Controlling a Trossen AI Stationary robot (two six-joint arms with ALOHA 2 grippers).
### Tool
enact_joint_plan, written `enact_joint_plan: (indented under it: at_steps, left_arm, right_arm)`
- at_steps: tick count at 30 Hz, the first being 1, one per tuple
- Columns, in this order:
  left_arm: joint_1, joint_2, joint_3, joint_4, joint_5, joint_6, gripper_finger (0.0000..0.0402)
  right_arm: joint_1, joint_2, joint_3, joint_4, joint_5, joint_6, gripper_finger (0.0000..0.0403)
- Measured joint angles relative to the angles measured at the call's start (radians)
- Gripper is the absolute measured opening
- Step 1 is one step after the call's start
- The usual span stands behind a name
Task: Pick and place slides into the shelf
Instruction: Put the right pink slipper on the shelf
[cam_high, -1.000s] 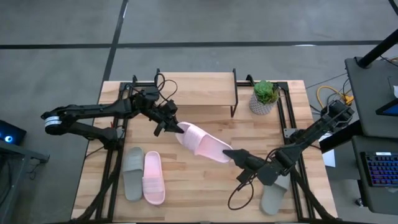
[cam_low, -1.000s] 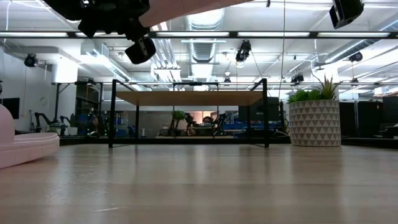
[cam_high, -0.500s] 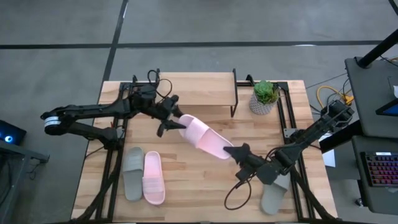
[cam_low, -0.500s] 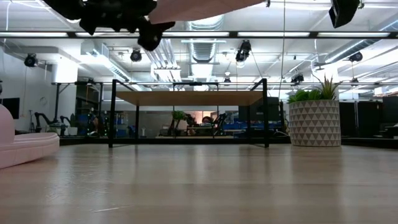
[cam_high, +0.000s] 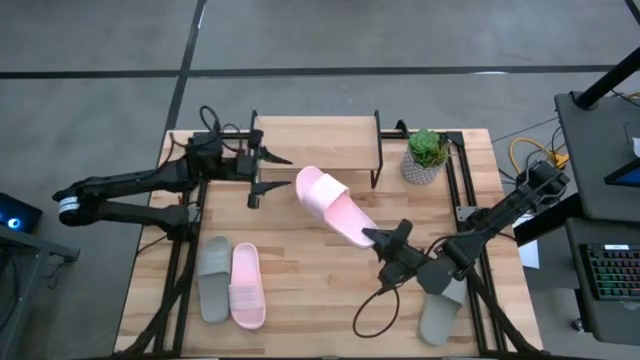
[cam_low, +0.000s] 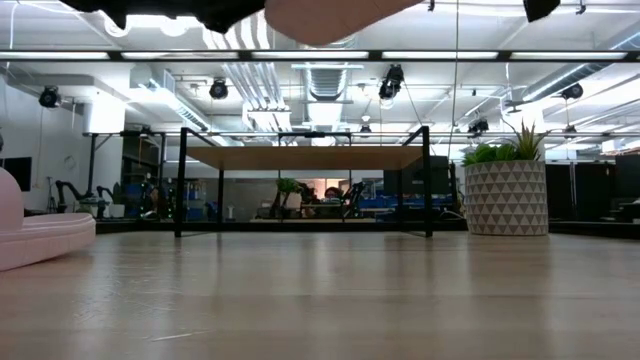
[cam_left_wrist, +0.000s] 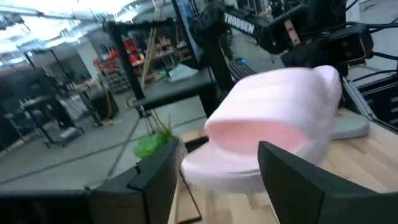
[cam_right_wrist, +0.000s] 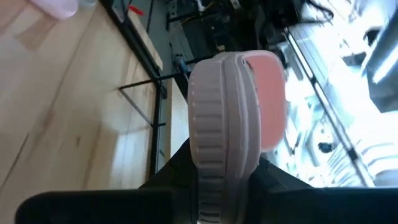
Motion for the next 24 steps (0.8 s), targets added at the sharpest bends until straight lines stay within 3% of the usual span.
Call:
enact_joint_plan:
  at_steps: [5, 10, 19, 24]
  left_arm:
    - [-0.008, -0.063, -0.016, -0.001, 0.019, 0.027, 0.0204]
    - [-0.083, -0.062, -0.059, -0.010, 0.032, 0.264, 0.0204]
    - [-0.211, 0.033, -0.044, 0.001, -0.217, 0.462, 0.0204]
    - [-0.273, 0.132, -0.026, 0.063, -0.386, 0.574, 0.0204]
  right_arm:
    - [-0.013, 0.000, 0.000, 0.058, 0.000, 0.070, 0.0053]
    - [-0.052, 0.000, 0.000, 0.062, 0.000, 0.145, 0.0053]
    - [-0.138, 0.000, 0.000, 0.072, -0.015, 0.245, 0.0053]
    - [-0.186, 0.000, 0.000, 0.075, -0.099, 0.277, 0.0053]
